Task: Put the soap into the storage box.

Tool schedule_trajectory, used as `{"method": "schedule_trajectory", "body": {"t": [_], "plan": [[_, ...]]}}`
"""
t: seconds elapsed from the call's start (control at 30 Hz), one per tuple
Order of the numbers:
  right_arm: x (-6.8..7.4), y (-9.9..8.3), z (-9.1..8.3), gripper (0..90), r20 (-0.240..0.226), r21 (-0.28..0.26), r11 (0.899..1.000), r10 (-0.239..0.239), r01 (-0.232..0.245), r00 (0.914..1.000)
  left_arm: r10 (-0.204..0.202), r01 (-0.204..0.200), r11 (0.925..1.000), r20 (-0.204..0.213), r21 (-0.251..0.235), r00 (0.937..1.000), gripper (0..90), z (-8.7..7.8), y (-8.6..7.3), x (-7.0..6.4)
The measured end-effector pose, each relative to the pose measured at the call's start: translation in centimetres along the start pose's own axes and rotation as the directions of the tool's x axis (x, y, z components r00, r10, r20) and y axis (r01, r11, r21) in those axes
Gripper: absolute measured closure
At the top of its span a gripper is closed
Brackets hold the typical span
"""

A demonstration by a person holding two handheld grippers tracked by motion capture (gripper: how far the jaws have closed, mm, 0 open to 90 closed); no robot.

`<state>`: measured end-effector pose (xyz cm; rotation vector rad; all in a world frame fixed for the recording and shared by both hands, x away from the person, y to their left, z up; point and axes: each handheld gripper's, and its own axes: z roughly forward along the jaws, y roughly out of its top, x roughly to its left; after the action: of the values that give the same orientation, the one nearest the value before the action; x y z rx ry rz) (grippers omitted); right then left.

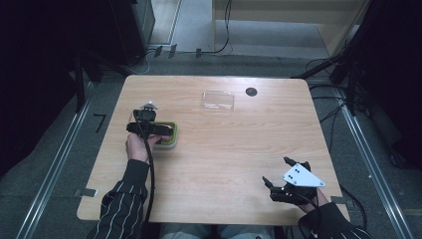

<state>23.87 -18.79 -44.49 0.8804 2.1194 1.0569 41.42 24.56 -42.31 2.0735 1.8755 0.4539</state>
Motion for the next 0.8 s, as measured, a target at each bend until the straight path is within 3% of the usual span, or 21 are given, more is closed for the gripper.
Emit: {"method": "schedule_trajectory", "body": {"t": [0.57, 0.8], "plan": [[0.0, 0.0, -0.1, 13.5, -0.005, -0.008, 1.0, 0.002, -0.002, 1.0, 0.057, -0.057, 0.9984, 0.002, 0.008, 0.9984, 0.9, -2.1, -3.0, 0.6], [0.0, 0.0, -0.1, 13.5, -0.004, -0.006, 1.0, 0.002, -0.002, 1.0, 0.06, -0.06, 0.998, 0.001, 0.019, 0.9982, 0.9, -2.8, -4.6, 1.0]]}}
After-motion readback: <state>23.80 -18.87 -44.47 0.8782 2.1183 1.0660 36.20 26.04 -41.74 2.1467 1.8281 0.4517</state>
